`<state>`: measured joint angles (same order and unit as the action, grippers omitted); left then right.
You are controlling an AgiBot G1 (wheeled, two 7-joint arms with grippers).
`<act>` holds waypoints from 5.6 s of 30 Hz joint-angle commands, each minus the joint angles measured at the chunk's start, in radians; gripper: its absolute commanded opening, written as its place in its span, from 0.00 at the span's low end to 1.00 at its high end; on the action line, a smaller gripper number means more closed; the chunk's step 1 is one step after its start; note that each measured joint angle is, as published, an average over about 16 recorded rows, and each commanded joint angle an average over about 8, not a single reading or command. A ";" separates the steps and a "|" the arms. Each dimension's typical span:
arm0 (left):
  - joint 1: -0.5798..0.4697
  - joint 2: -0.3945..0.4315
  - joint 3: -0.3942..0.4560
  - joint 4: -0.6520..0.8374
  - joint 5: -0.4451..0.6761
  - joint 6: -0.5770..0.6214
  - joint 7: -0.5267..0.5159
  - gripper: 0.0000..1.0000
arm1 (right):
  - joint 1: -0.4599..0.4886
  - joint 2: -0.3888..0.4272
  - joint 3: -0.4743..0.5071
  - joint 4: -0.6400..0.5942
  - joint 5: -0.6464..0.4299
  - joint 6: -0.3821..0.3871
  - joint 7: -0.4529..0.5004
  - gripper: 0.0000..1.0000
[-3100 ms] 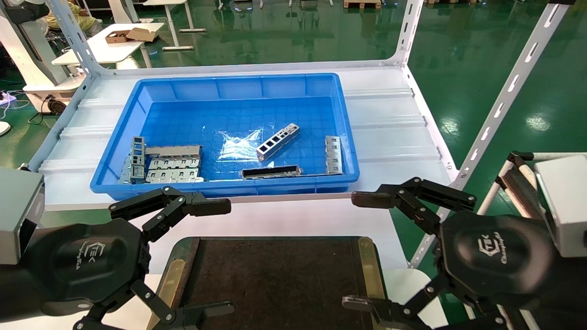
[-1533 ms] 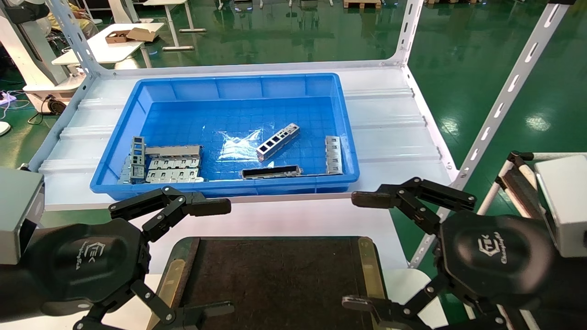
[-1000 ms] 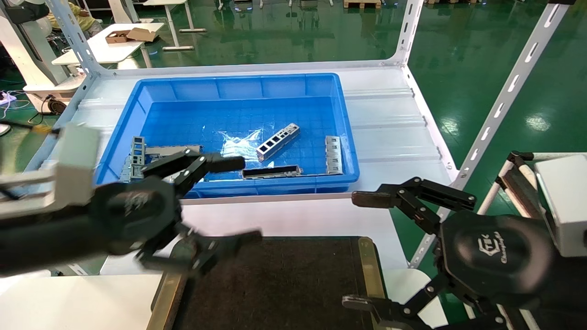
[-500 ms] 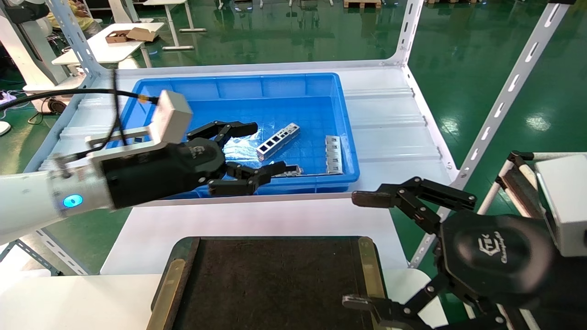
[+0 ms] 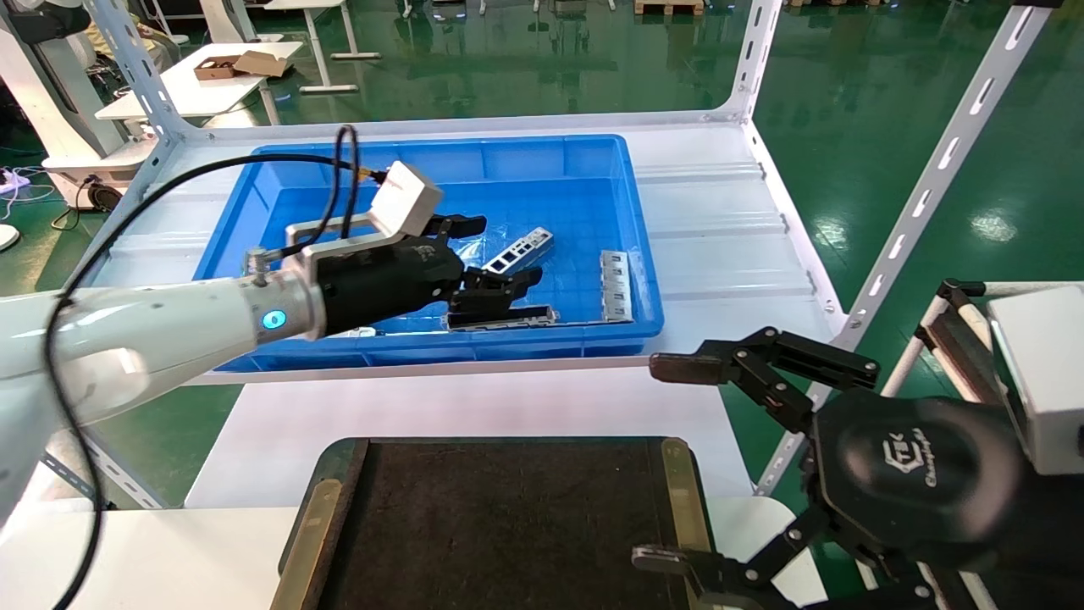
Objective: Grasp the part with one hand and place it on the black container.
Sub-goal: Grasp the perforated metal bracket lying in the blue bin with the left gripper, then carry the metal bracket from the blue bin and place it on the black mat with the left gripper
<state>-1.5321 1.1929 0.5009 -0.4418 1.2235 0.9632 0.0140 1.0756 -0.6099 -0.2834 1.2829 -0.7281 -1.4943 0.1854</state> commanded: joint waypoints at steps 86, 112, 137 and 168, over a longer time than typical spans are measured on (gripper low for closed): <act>-0.072 -0.013 -0.070 0.296 -0.188 0.395 0.174 0.00 | 0.001 0.002 -0.006 0.000 0.004 0.003 -0.003 0.00; 0.590 -0.219 -0.092 -0.385 -0.366 0.504 -0.031 0.00 | 0.002 0.003 -0.008 0.000 0.005 0.003 -0.004 0.00; 1.092 -0.096 -0.087 -0.776 -0.253 -0.556 -0.280 0.00 | 0.002 0.004 -0.009 0.000 0.006 0.004 -0.005 0.00; 0.911 0.069 0.204 -0.619 -0.227 -0.971 -0.517 0.00 | 0.002 0.005 -0.011 0.000 0.007 0.005 -0.005 0.00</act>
<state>-0.6196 1.2609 0.7033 -1.0624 0.9971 -0.0078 -0.5015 1.0779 -0.6054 -0.2943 1.2829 -0.7206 -1.4896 0.1800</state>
